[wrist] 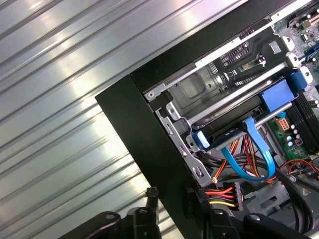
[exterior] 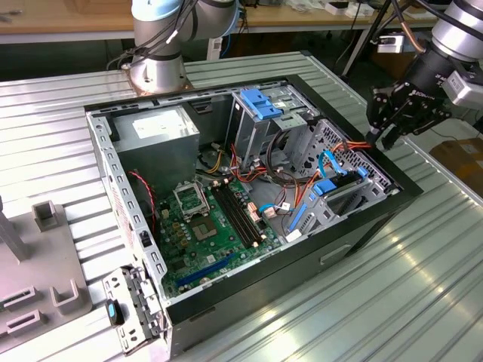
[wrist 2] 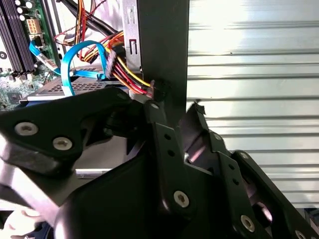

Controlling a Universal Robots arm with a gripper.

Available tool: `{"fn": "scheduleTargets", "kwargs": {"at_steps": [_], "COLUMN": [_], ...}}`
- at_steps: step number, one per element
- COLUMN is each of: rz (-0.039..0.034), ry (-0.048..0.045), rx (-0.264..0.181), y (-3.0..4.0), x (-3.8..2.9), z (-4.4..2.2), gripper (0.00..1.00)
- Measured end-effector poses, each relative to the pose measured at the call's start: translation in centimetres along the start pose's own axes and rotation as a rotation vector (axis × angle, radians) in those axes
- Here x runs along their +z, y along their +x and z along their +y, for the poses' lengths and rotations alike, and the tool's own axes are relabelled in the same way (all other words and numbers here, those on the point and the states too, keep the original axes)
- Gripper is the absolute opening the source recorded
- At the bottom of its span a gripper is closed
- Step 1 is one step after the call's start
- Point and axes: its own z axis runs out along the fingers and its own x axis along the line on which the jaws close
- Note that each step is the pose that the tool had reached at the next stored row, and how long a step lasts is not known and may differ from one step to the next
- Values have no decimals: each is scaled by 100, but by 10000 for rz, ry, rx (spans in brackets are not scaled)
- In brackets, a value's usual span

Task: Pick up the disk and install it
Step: 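Insert the first disk wire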

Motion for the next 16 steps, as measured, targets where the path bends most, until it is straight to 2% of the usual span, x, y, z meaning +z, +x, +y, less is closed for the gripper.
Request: {"fn": "scheduleTargets", "kwargs": {"at_steps": [2, 16], "rz": [0, 1], "ry": [0, -3], "rx": [0, 0], "y": [0, 0], "x": [0, 0], "z": [0, 0], "gripper": [33, 31]}}
